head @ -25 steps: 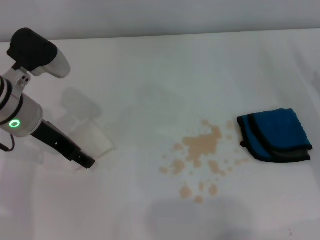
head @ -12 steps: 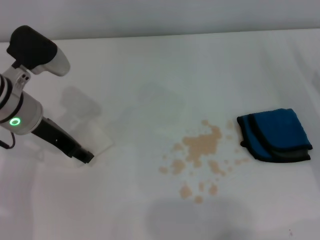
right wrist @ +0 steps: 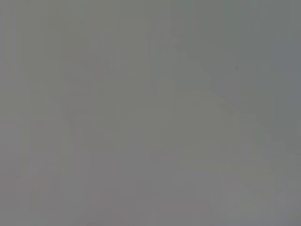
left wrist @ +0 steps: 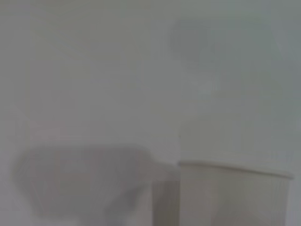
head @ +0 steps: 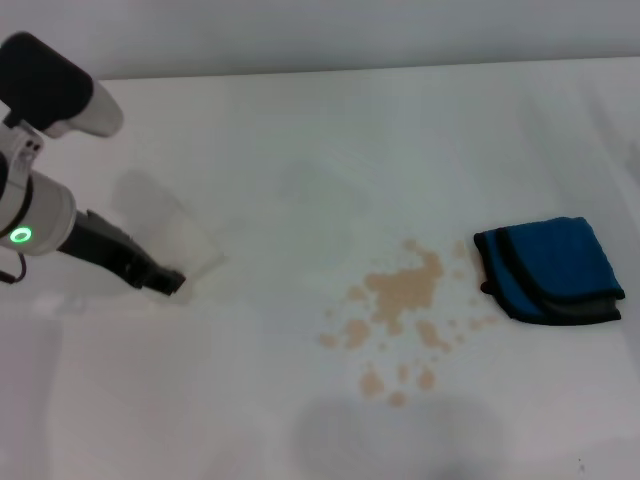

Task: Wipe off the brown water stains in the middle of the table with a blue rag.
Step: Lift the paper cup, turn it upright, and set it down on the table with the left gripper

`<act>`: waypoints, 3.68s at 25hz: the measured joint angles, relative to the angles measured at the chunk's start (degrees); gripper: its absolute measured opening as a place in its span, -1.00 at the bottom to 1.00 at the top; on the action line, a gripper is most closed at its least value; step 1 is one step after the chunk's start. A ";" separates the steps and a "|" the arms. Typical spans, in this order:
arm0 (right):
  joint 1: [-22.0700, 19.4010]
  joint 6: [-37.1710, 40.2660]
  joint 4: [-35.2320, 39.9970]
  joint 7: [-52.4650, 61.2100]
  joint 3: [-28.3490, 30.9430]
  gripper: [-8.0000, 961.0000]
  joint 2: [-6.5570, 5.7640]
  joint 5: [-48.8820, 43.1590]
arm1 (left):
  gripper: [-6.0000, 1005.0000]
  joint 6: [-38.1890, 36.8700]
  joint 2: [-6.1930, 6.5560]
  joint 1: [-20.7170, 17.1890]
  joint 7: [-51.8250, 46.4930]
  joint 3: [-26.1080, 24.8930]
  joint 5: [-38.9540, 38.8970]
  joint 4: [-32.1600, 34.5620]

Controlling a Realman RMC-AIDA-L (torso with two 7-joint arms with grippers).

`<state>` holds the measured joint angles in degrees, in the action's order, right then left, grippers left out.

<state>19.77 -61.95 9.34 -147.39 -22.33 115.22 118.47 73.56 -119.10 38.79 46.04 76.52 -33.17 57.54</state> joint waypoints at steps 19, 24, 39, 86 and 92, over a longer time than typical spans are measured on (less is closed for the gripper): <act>0.27 -0.47 0.31 1.24 -0.35 0.82 -0.02 0.00 | 0.38 -19.20 0.18 -11.99 26.23 -0.12 -34.00 2.55; 0.27 -0.56 0.39 1.57 -0.50 0.82 -0.06 -0.02 | 0.38 -19.10 0.23 -13.85 44.34 -2.09 -50.52 -4.45; 0.35 -0.05 0.42 1.44 -0.92 0.82 -0.09 -0.66 | 0.38 -7.73 1.49 -13.89 67.58 -9.01 -69.04 -26.22; 0.37 2.16 0.24 0.63 -5.19 0.82 0.00 -0.79 | 0.38 -12.65 -0.89 -11.09 105.84 -8.40 -83.15 -48.67; 0.35 1.96 0.24 0.61 -5.18 0.82 0.00 -0.79 | 0.38 -13.45 -0.87 -11.13 105.88 -8.40 -83.15 -49.65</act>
<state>20.13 -59.99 9.58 -146.78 -27.51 115.22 117.68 60.10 -119.97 27.66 151.92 68.12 -116.32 7.89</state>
